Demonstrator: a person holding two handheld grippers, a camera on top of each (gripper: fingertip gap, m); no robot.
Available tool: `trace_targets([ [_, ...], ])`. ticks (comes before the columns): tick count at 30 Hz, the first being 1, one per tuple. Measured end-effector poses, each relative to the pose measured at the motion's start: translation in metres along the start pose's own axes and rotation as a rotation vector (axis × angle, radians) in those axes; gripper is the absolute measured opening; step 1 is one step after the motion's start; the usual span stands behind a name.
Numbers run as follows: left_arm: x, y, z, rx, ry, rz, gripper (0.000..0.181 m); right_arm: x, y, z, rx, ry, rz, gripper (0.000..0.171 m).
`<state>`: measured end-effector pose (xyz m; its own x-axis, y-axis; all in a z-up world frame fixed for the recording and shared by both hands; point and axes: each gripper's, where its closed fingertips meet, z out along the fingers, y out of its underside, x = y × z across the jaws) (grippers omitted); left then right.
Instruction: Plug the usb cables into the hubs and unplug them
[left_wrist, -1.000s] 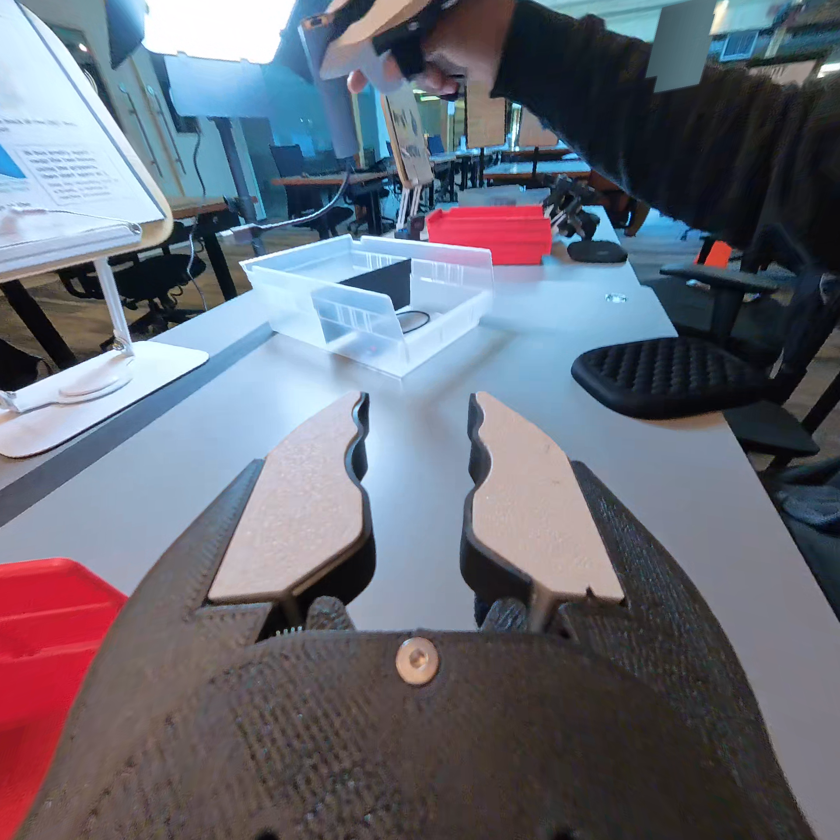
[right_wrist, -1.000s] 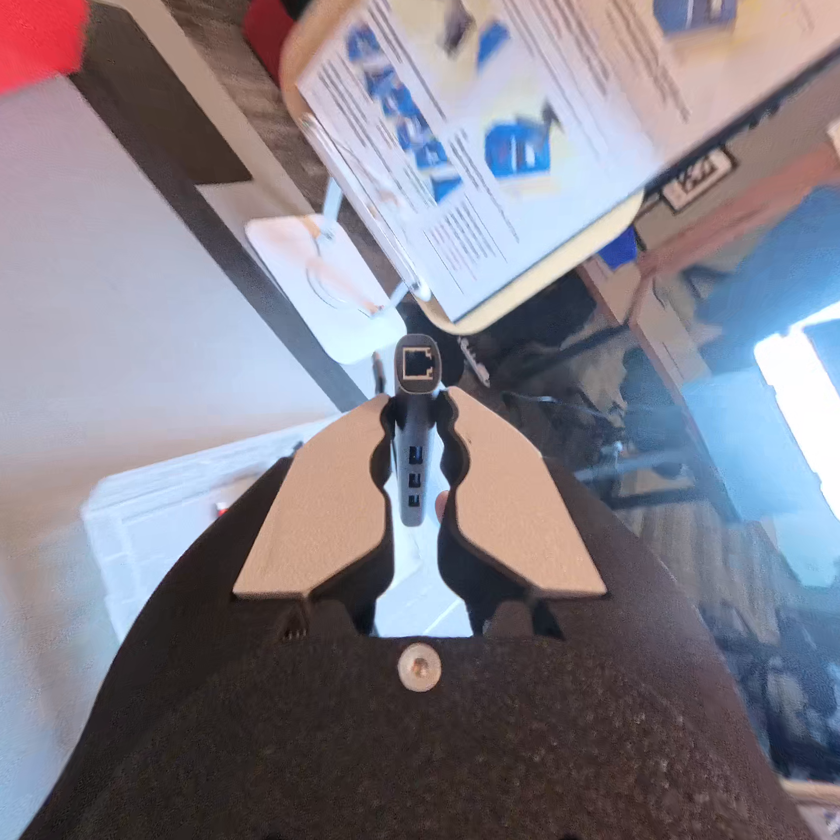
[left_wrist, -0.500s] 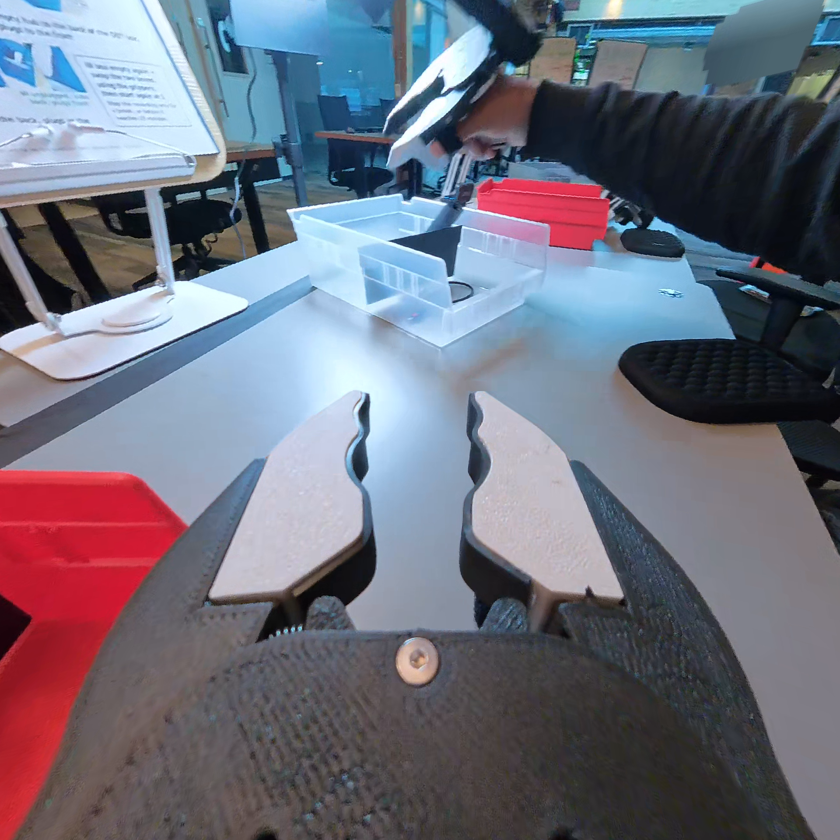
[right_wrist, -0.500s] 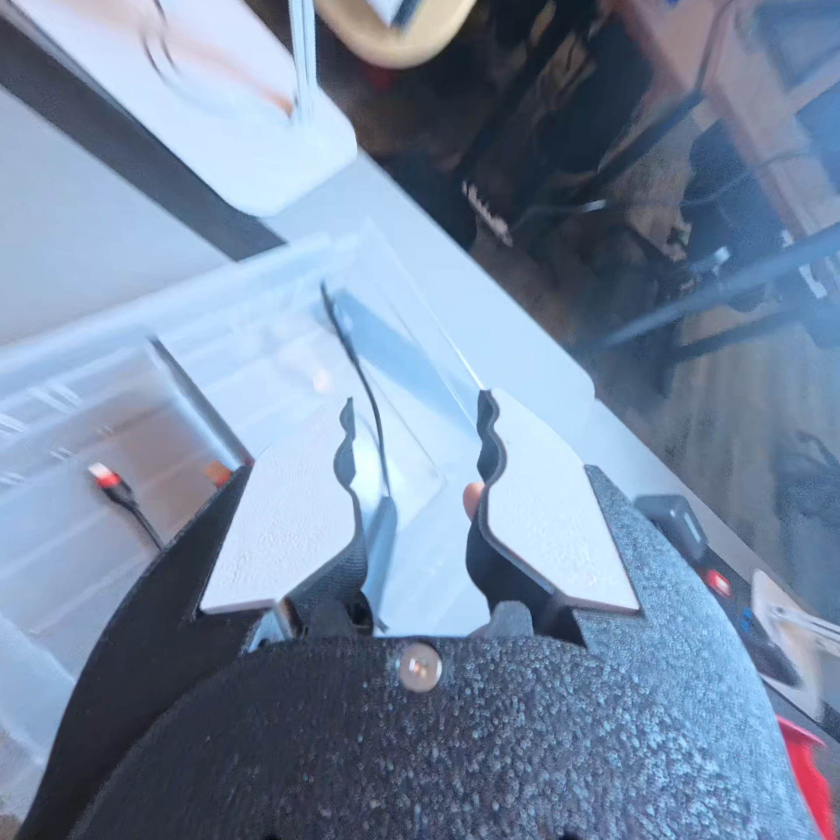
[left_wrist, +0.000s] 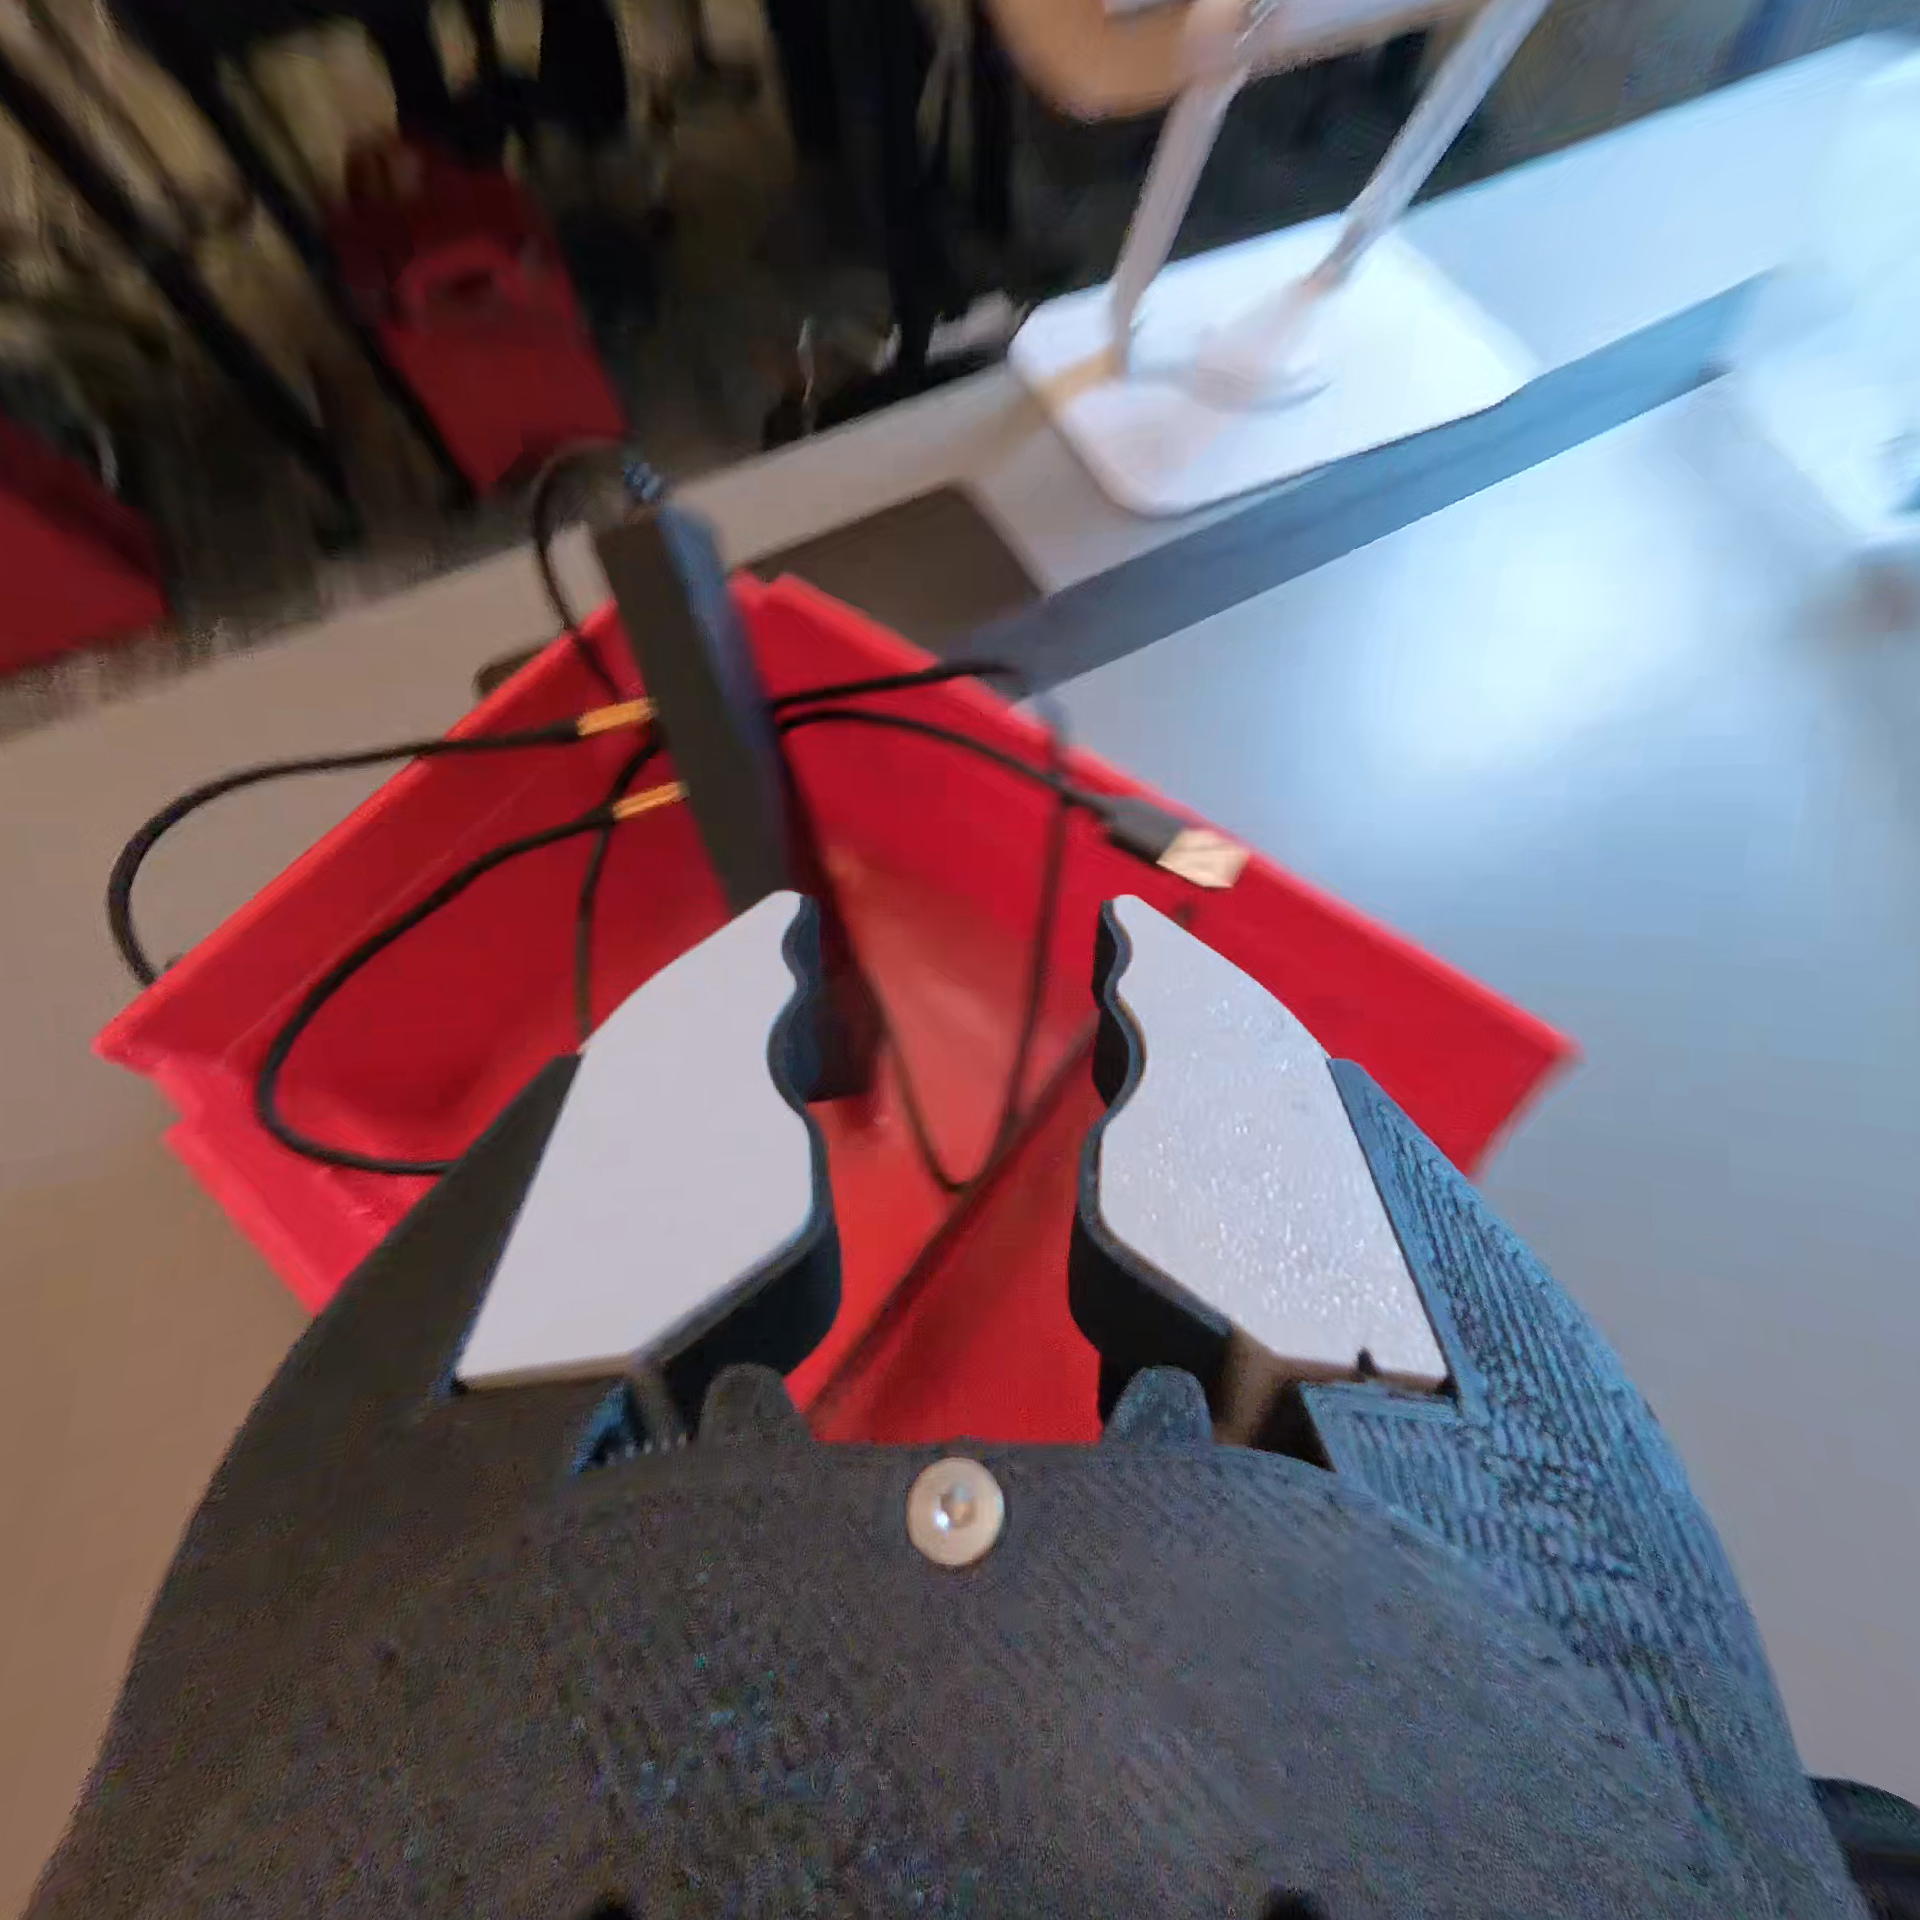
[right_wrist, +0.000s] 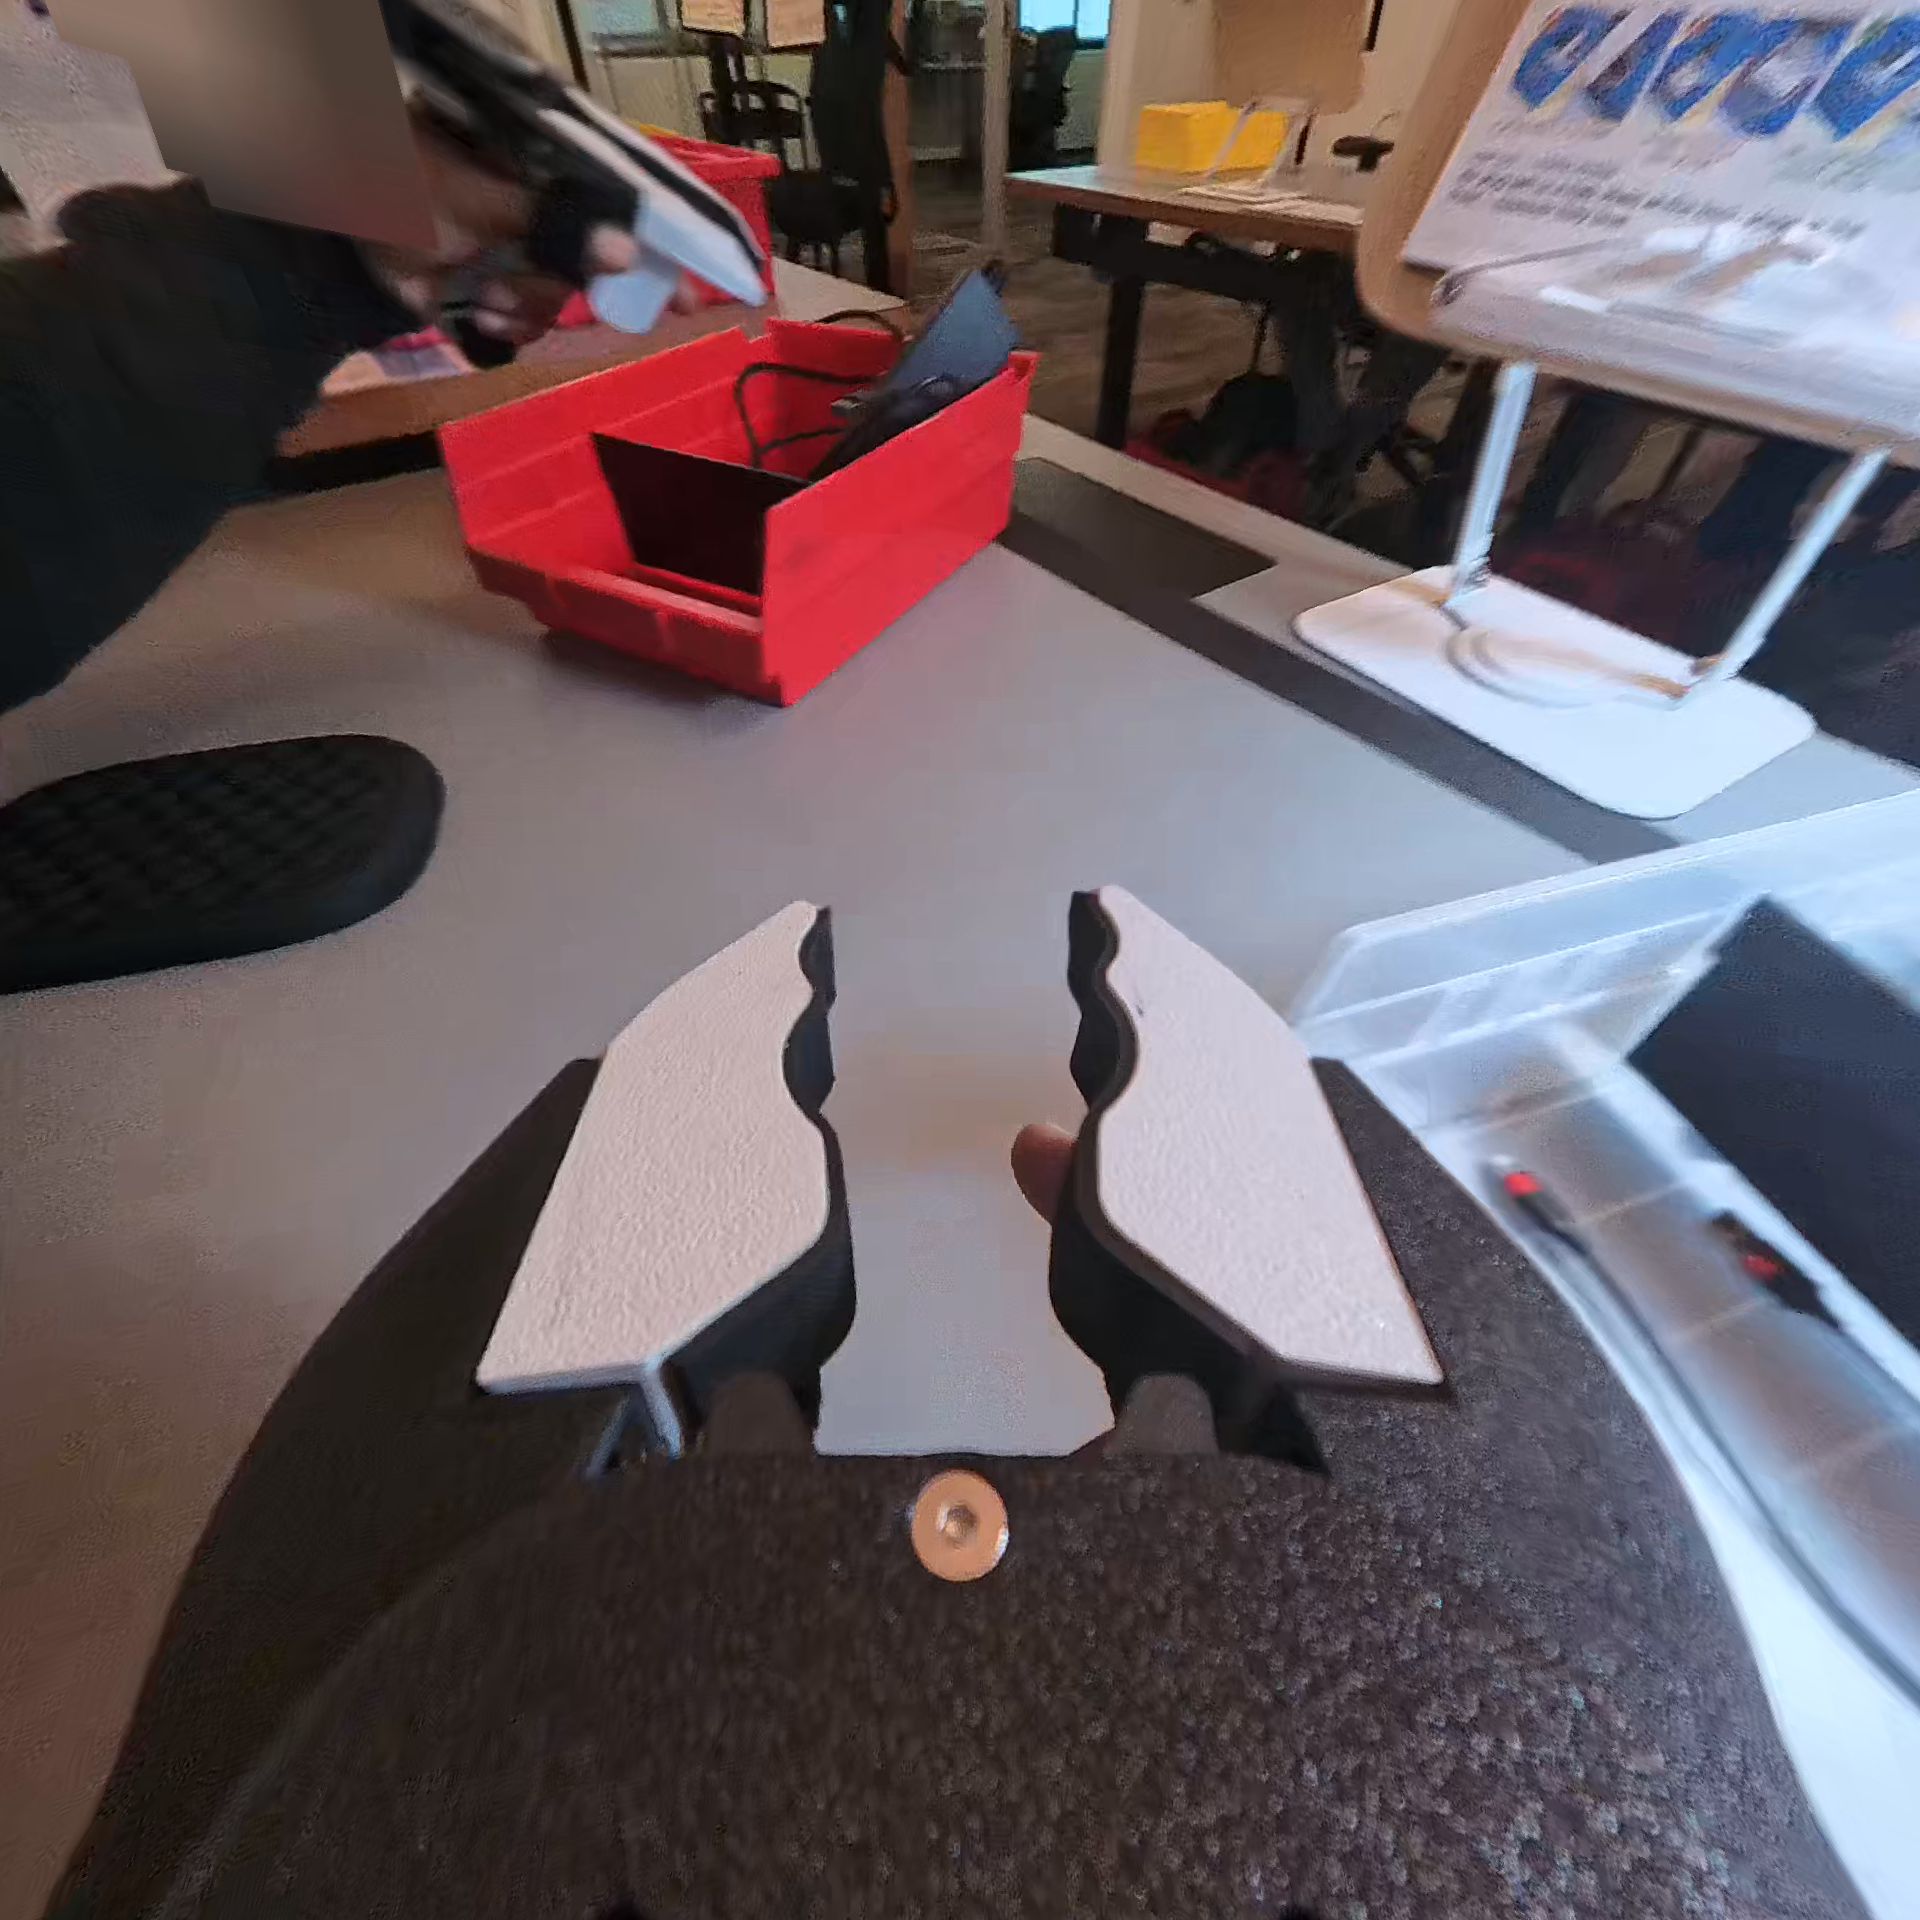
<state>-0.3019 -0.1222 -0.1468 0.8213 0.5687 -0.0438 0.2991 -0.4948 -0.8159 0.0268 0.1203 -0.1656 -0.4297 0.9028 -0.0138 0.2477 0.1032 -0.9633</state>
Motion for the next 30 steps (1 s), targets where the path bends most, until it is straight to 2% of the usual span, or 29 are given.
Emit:
trace_targets([
  [3, -0.035, 0.019, 0.042, -0.202, -0.039, -0.065, 0.050, -0.015, 0.014, 0.010, 0.022, -0.030, 0.026, 0.040],
  [7, -0.048, 0.052, 0.088, -0.413, -0.088, -0.072, 0.038, -0.025, 0.024, 0.020, 0.010, -0.059, 0.029, 0.036],
  [8, -0.056, 0.056, 0.095, -0.433, -0.145, -0.028, 0.035, -0.025, 0.027, 0.021, 0.003, -0.057, 0.021, 0.036],
  [11, -0.058, 0.046, 0.095, -0.415, -0.182, 0.074, 0.028, -0.026, 0.030, 0.019, -0.006, -0.049, -0.001, 0.035],
  [14, -0.049, 0.007, 0.069, -0.286, -0.160, 0.125, 0.026, -0.023, 0.026, 0.016, 0.022, -0.038, -0.021, 0.033],
  [17, -0.025, -0.051, 0.021, -0.107, -0.102, 0.172, 0.025, -0.021, 0.015, 0.018, 0.061, -0.054, 0.003, 0.031],
  [20, 0.015, -0.103, -0.032, 0.048, -0.011, 0.244, 0.025, -0.024, -0.003, 0.021, 0.104, -0.073, 0.016, 0.031],
  [23, 0.074, -0.139, -0.079, 0.193, 0.131, 0.320, 0.025, -0.028, -0.025, 0.025, 0.145, -0.074, -0.015, 0.030],
  [26, 0.147, -0.153, -0.116, 0.313, 0.335, 0.413, 0.025, -0.032, -0.052, 0.026, 0.206, -0.053, -0.081, 0.031],
  [30, 0.246, -0.140, -0.156, 0.447, 0.705, 0.440, 0.025, -0.052, -0.085, 0.026, 0.331, -0.174, 0.003, 0.040],
])
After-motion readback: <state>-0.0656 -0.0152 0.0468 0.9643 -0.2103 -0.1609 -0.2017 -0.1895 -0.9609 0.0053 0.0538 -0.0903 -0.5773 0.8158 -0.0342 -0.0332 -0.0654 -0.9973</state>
